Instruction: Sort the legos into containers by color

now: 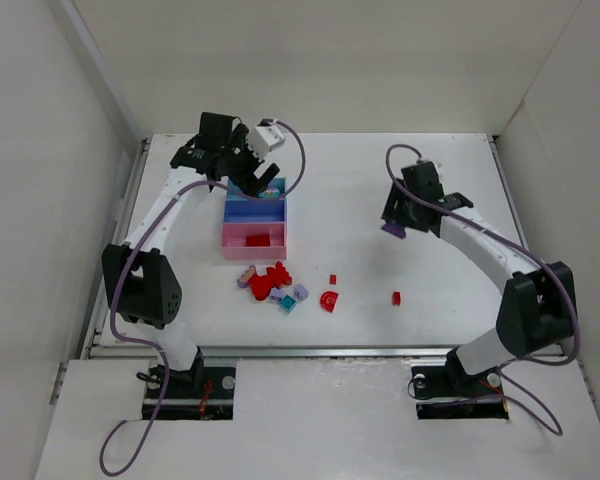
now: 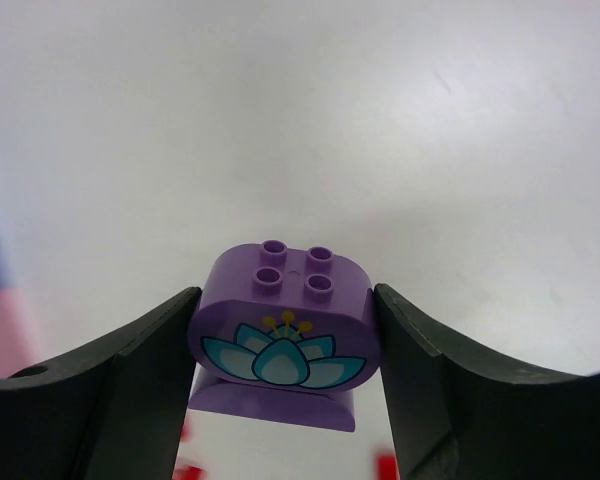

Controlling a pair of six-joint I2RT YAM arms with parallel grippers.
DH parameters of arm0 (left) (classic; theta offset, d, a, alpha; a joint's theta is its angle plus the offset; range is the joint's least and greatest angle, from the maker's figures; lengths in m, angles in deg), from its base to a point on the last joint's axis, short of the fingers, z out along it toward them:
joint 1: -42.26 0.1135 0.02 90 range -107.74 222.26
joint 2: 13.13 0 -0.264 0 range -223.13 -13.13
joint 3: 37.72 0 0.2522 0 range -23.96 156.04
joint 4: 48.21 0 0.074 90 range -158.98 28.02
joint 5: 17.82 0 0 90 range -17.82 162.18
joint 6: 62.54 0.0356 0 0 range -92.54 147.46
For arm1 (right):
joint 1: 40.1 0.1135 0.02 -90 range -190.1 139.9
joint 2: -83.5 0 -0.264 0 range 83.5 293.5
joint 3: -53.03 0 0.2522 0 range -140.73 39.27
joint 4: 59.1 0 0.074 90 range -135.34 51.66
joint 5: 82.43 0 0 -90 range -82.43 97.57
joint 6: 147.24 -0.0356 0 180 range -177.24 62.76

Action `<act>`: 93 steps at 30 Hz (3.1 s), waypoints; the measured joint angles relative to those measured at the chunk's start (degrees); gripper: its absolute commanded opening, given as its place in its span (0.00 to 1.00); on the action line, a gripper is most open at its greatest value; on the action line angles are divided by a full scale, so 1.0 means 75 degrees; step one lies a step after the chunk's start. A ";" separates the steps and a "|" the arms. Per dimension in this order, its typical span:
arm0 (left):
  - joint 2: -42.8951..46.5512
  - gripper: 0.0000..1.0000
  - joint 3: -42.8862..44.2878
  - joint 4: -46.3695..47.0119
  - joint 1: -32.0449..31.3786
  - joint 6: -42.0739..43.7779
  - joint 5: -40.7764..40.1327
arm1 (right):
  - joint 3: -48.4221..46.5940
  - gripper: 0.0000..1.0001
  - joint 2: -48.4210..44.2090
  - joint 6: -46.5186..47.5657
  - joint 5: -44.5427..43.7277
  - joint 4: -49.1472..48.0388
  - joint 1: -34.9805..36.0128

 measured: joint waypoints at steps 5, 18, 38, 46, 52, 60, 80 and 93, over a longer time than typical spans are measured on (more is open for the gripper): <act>0.0073 0.99 0.0399 -0.0519 -0.0507 0.0458 0.0883 | -0.1128 0.00 -0.0647 0.0536 -0.0286 -0.2037 0.1259; 0.0125 0.99 0.0787 0.1116 -0.1411 -0.2296 0.1909 | -0.2043 0.00 -0.0679 -0.0323 -0.0399 -0.3742 0.2145; 0.0271 0.96 0.0682 0.2162 -0.1760 -0.4599 0.3276 | -0.2043 0.00 -0.0667 -0.0627 -0.0857 -0.3756 0.2588; 0.0271 0.39 0.0635 0.2288 -0.1757 -0.5147 0.3378 | -0.2043 0.00 -0.0638 -0.0679 -0.0915 -0.3797 0.2600; 0.0236 0.00 0.0638 0.2273 -0.1658 -0.5525 0.3296 | -0.2040 0.00 -0.0609 -0.0702 -0.0941 -0.3844 0.2614; 0.0256 0.00 0.0455 0.2142 -0.1571 -0.5149 0.3319 | -0.1979 0.00 -0.0589 -0.0694 -0.1215 -0.3797 0.2681; 0.0597 0.00 -0.2203 0.1644 0.0035 -0.2323 0.0799 | -0.2011 0.00 -0.0146 -0.0440 -0.1632 -0.3815 0.2597; -0.0189 0.45 -0.2183 0.1749 0.0143 -0.1597 0.0026 | -0.1967 0.00 -0.0143 -0.0227 -0.1591 -0.3806 0.2597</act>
